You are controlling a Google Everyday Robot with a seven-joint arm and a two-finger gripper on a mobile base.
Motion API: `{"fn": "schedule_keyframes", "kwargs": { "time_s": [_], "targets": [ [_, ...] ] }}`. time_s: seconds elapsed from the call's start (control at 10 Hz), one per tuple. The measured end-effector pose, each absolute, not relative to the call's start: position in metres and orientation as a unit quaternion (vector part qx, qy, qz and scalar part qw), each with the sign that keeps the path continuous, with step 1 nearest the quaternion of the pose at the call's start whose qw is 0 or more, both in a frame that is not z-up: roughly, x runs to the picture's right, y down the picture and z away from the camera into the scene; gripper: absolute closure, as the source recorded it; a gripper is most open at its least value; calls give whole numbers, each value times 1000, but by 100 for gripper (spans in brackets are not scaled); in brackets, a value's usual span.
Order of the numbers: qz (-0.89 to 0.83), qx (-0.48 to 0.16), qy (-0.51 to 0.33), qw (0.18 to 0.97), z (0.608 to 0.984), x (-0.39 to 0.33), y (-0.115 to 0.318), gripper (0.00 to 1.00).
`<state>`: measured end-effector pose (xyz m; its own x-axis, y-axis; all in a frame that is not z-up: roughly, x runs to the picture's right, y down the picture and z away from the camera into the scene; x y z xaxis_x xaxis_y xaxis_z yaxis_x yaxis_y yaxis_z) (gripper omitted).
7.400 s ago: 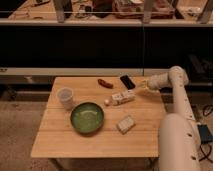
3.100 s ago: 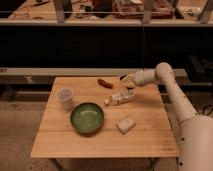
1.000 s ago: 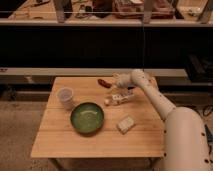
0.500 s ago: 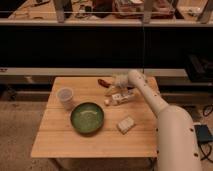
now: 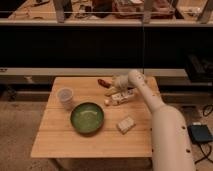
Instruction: Place the pepper on the white sponge
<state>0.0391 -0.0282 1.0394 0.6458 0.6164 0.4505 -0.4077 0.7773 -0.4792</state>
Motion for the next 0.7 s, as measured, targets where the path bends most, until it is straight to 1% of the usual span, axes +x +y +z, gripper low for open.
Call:
{"fn": "schedule_keyframes", "kwargs": {
  "time_s": [0.1, 0.3, 0.4, 0.5, 0.6, 0.7],
  "targets": [
    [289, -175, -310, 889, 1040, 36, -28, 42],
    [297, -188, -314, 882, 1042, 33, -28, 67],
    [299, -192, -315, 880, 1043, 33, -28, 76],
    [301, -195, -316, 878, 1044, 32, -27, 83],
    [303, -199, -317, 877, 1045, 32, -26, 85],
    [303, -201, -317, 876, 1046, 32, -26, 85]
  ]
}}
